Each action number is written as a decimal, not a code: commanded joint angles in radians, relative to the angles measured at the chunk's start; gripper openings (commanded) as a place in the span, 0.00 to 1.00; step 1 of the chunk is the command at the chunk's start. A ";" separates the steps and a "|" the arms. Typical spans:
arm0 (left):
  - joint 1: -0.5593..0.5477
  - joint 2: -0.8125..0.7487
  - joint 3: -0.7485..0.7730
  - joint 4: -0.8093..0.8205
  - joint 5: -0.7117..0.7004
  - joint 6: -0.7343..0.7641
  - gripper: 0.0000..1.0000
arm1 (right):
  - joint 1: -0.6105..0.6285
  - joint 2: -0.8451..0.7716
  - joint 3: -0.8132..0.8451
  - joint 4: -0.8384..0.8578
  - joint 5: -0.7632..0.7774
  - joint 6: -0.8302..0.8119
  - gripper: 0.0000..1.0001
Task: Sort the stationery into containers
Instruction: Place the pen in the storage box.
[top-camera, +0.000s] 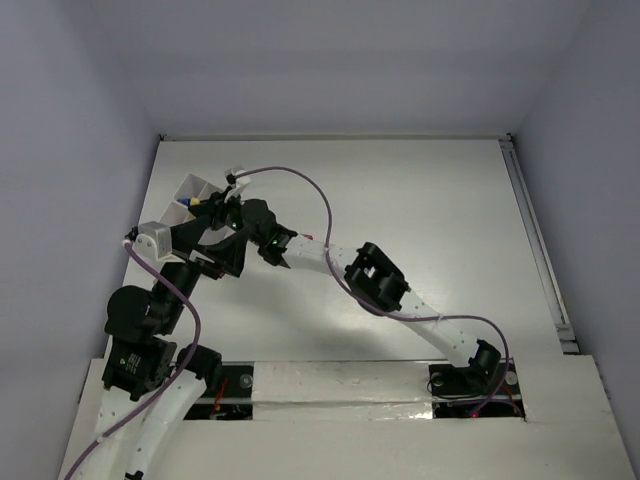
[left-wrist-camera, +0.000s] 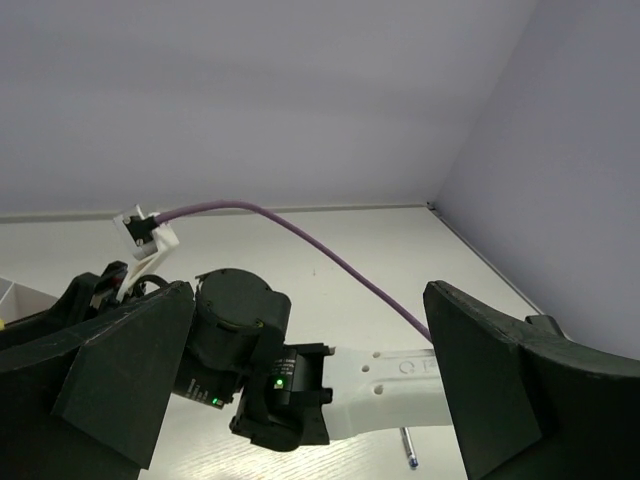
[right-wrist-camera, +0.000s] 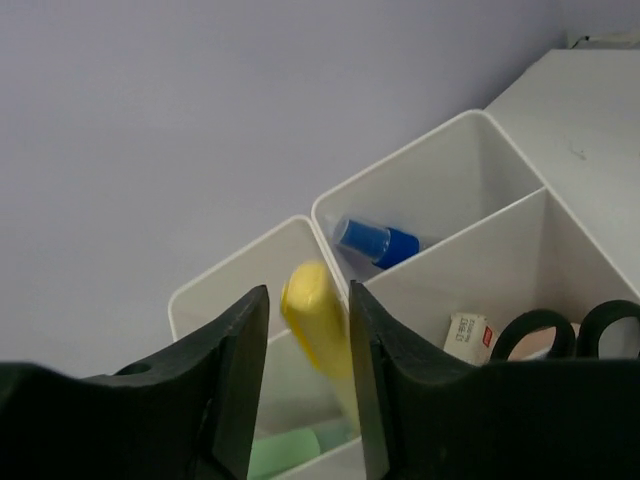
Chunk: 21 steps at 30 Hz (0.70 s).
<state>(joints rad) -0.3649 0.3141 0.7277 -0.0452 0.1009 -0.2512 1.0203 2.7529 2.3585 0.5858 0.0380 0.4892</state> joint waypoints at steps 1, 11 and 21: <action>-0.005 0.002 -0.010 0.054 -0.003 0.012 0.99 | 0.012 -0.076 -0.030 0.080 -0.024 -0.034 0.45; -0.005 -0.001 -0.010 0.050 -0.029 0.020 0.99 | 0.012 -0.255 -0.207 0.133 -0.101 -0.061 0.58; 0.004 0.034 -0.020 0.047 -0.020 0.021 0.99 | -0.083 -0.685 -0.746 0.013 -0.196 -0.095 0.40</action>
<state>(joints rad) -0.3645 0.3222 0.7143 -0.0422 0.0765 -0.2398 0.9989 2.1845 1.7088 0.6319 -0.0990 0.4187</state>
